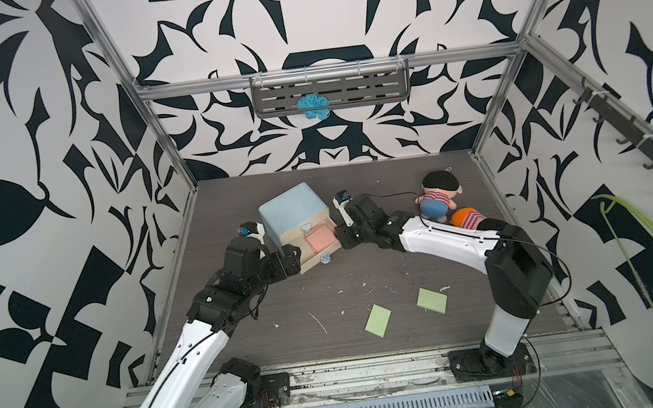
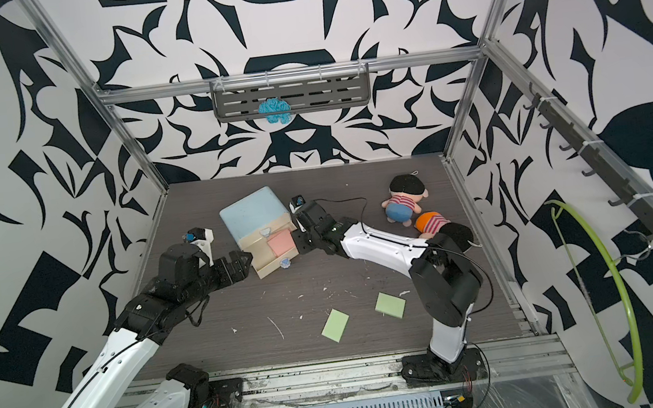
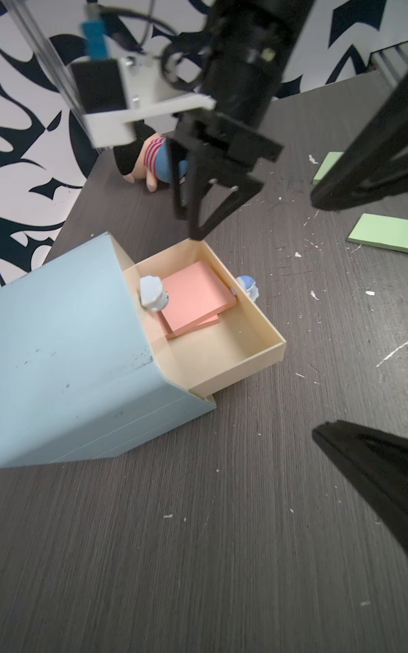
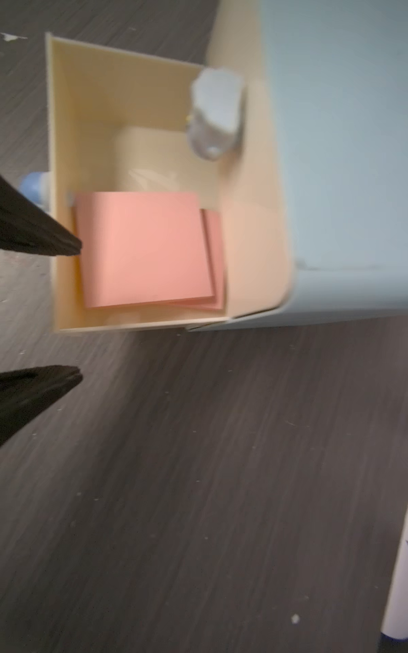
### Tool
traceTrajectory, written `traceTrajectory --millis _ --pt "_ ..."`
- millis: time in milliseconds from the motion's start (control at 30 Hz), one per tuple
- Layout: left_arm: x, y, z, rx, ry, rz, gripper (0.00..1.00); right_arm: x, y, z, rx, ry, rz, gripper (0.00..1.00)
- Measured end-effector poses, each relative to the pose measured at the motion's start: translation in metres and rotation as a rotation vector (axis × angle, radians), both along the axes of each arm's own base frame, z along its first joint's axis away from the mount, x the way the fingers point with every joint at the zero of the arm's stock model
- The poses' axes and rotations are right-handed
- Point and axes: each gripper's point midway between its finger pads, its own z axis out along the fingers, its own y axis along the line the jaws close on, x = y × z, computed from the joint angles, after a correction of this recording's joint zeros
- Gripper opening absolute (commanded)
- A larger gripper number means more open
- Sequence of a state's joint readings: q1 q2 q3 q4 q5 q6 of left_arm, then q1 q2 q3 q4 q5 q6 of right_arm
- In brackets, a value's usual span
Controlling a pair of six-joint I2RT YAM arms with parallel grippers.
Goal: Please put the sticky notes in the drawer by color
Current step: Place the sticky notes in the drawer, then close the drawer in the storage box.
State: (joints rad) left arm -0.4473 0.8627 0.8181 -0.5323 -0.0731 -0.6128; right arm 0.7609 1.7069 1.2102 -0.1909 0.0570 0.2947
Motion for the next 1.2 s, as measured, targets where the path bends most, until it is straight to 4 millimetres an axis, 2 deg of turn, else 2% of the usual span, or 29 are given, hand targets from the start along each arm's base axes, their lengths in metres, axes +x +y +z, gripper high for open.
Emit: traceTrajectory --millis 133,200,267,433,500,567,633,800,1033,1200 --pt "0.024 0.013 -0.003 0.032 0.055 0.153 1.00 -0.031 -0.008 -0.007 0.015 -0.012 0.058 0.65" --pt "0.038 0.017 0.002 0.047 0.062 0.216 0.98 -0.046 -0.001 -0.007 0.028 -0.041 0.109 0.67" --pt "0.051 0.020 0.007 0.063 0.072 0.272 0.92 -0.059 0.009 -0.008 0.040 -0.073 0.159 0.68" --pt "0.085 0.032 0.010 0.095 0.134 0.404 0.86 -0.084 0.036 -0.026 0.039 -0.108 0.256 0.66" --pt "0.092 0.037 0.002 0.102 0.163 0.433 0.79 -0.084 0.044 -0.034 0.033 -0.120 0.267 0.62" --pt "0.097 0.040 -0.009 0.116 0.197 0.448 0.76 -0.083 0.050 -0.045 0.014 -0.122 0.269 0.49" --pt "0.101 0.041 -0.018 0.125 0.229 0.450 0.75 -0.079 0.056 -0.056 -0.002 -0.125 0.259 0.42" --pt "0.105 0.035 -0.033 0.122 0.281 0.426 0.70 -0.061 0.060 -0.064 -0.022 -0.158 0.196 0.38" --pt "0.111 0.023 -0.034 0.087 0.286 0.384 0.60 -0.042 0.074 -0.053 -0.009 -0.211 0.161 0.31" --pt "0.113 0.019 -0.034 0.072 0.287 0.363 0.56 -0.032 0.074 -0.057 -0.021 -0.214 0.145 0.29"
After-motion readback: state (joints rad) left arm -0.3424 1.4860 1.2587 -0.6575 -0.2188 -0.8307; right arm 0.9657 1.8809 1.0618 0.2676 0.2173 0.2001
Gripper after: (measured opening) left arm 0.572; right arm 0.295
